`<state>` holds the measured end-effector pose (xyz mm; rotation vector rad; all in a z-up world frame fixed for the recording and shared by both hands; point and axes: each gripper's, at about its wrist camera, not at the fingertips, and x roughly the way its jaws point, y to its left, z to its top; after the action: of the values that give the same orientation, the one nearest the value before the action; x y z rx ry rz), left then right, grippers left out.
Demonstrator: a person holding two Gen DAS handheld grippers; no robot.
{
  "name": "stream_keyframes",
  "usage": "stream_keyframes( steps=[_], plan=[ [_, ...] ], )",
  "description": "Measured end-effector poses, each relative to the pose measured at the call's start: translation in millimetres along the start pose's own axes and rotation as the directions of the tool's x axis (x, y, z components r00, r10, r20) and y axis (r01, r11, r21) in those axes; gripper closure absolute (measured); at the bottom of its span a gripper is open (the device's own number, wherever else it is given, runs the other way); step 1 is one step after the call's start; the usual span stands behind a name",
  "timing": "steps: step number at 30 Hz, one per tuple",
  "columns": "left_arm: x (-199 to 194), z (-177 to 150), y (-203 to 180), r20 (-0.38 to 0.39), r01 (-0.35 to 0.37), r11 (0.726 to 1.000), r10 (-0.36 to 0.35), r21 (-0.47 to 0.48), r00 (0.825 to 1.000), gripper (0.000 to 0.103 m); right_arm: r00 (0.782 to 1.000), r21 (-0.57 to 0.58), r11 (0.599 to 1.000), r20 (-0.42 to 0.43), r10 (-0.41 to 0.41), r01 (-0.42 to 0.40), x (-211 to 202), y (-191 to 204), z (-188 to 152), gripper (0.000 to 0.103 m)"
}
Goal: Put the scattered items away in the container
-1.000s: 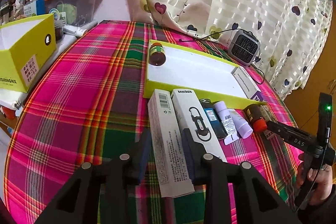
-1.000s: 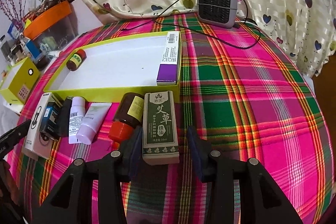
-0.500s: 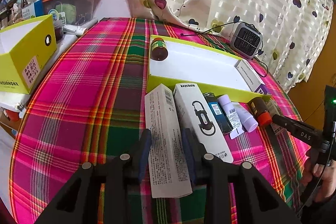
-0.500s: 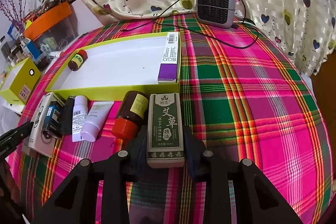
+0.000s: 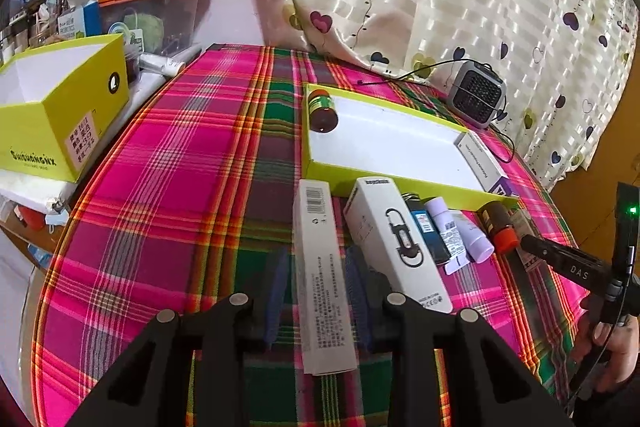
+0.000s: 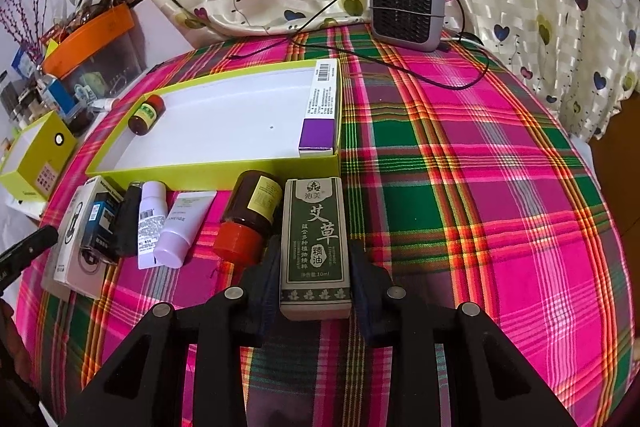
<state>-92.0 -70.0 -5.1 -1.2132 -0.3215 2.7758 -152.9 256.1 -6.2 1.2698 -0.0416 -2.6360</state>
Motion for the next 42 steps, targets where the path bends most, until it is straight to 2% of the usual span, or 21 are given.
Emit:
stream_keyframes(
  steps=[7,8,10,21,30,42],
  plan=[
    [23,-4,-2,-0.058,-0.005,1.000,0.006,0.015,0.998,0.072,1.000,-0.002,1.000,0.003,0.004,-0.004,0,1,-2,0.070],
    [24,-5,-1,-0.060,-0.002,1.000,0.002,0.009,0.998,0.076,1.000,0.001,1.000,0.005,0.006,-0.006,-1,1,-3,0.070],
    [24,-7,2,-0.054,0.002,1.000,-0.002,-0.004,0.999,0.081,1.000,0.010,1.000,0.007,0.010,-0.010,-2,0,-3,0.070],
    [-1,-6,3,0.011,-0.006,1.000,0.006,0.002,1.000,0.081,0.998,0.048,0.998,0.048,0.044,-0.047,-21,0,-11,0.070],
    [-30,-2,-13,0.062,0.062,0.998,-0.063,0.016,0.996,0.081,0.990,0.066,0.992,0.101,0.099,-0.106,-45,10,-14,0.070],
    [-41,-3,-50,0.055,0.127,0.990,-0.131,0.067,0.990,0.081,0.980,0.048,0.986,0.126,0.151,-0.159,-61,24,-18,0.070]
  ],
)
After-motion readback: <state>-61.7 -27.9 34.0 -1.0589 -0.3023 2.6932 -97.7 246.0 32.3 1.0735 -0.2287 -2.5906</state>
